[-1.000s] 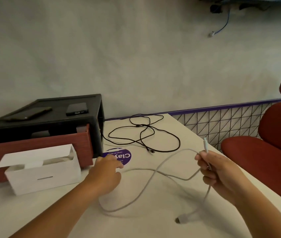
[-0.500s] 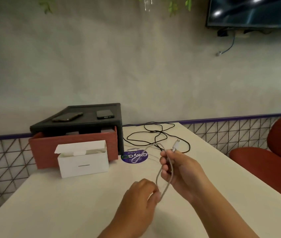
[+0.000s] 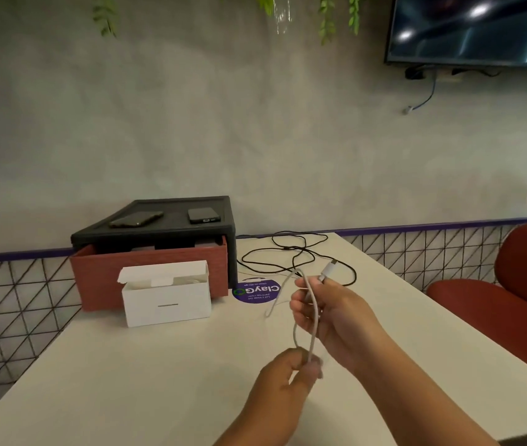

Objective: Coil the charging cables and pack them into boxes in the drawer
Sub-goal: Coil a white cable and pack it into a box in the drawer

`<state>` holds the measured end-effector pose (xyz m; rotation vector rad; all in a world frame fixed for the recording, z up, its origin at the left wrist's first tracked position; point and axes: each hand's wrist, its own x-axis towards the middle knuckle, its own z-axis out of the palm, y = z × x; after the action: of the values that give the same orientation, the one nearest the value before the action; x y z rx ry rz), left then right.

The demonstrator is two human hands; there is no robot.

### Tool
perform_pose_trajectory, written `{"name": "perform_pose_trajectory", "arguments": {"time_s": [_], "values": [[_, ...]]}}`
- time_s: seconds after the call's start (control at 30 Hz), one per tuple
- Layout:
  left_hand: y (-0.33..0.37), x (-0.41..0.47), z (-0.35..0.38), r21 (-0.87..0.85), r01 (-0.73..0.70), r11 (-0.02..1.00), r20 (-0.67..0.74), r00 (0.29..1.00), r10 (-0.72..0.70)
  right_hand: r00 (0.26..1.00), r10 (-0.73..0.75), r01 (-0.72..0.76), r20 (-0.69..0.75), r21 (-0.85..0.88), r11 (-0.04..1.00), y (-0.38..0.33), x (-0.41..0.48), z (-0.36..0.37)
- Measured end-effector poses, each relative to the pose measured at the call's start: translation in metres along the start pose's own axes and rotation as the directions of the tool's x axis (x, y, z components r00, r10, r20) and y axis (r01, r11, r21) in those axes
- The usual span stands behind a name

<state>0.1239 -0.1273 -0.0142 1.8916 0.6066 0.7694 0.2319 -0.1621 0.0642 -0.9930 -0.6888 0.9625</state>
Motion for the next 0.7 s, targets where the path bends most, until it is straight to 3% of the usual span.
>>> {"name": "perform_pose_trajectory", "arguments": {"time_s": [0.07, 0.13, 0.17, 0.2, 0.27, 0.3, 0.37, 0.47, 0.53, 0.6, 0.7], "values": [[0.001, 0.001, -0.007, -0.102, -0.028, 0.994, -0.097, 0.995, 0.018, 0.997, -0.067, 0.061, -0.028, -0.182, 0.981, 0.001, 0.005, -0.007], [0.001, 0.005, -0.022, -0.227, -0.037, 0.973, -0.209, 0.978, -0.012, 0.987, -0.159, 0.129, -0.014, -0.512, 0.849, 0.004, 0.012, -0.022], [-0.001, 0.008, -0.031, -0.285, -0.029, 0.958, -0.251, 0.967, -0.045, 0.977, -0.209, 0.17, 0.033, -0.713, 0.68, 0.005, 0.015, -0.033], [-0.001, 0.01, -0.039, -0.335, -0.019, 0.942, -0.285, 0.955, -0.082, 0.966, -0.234, 0.205, 0.113, -0.883, 0.422, 0.008, 0.019, -0.046], [0.0, 0.014, -0.054, -0.394, -0.005, 0.919, -0.326, 0.936, -0.135, 0.952, -0.162, 0.248, 0.259, -0.965, -0.089, 0.012, 0.028, -0.071], [0.001, 0.015, -0.06, -0.401, -0.003, 0.916, -0.337, 0.931, -0.144, 0.959, -0.112, 0.232, 0.262, -0.945, -0.23, 0.013, 0.031, -0.083], [0.004, 0.017, -0.067, -0.402, -0.011, 0.916, -0.343, 0.929, -0.14, 0.987, -0.064, 0.112, 0.148, -0.914, -0.389, 0.013, 0.035, -0.107], [0.009, 0.021, -0.07, -0.408, -0.018, 0.913, -0.334, 0.933, -0.131, 0.992, -0.033, -0.118, -0.118, -0.851, -0.512, 0.011, 0.036, -0.145], [0.013, 0.024, -0.071, -0.427, -0.012, 0.904, -0.314, 0.94, -0.136, 0.973, -0.027, -0.207, -0.229, -0.82, -0.534, 0.009, 0.035, -0.162], [0.018, 0.028, -0.072, -0.447, -0.012, 0.895, -0.287, 0.949, -0.131, 0.968, -0.04, -0.237, -0.249, -0.845, -0.479, 0.006, 0.037, -0.161], [0.026, 0.035, -0.074, -0.487, -0.005, 0.874, -0.226, 0.967, -0.121, 0.99, -0.064, -0.139, -0.127, -0.956, -0.259, 0.001, 0.045, -0.132]]}}
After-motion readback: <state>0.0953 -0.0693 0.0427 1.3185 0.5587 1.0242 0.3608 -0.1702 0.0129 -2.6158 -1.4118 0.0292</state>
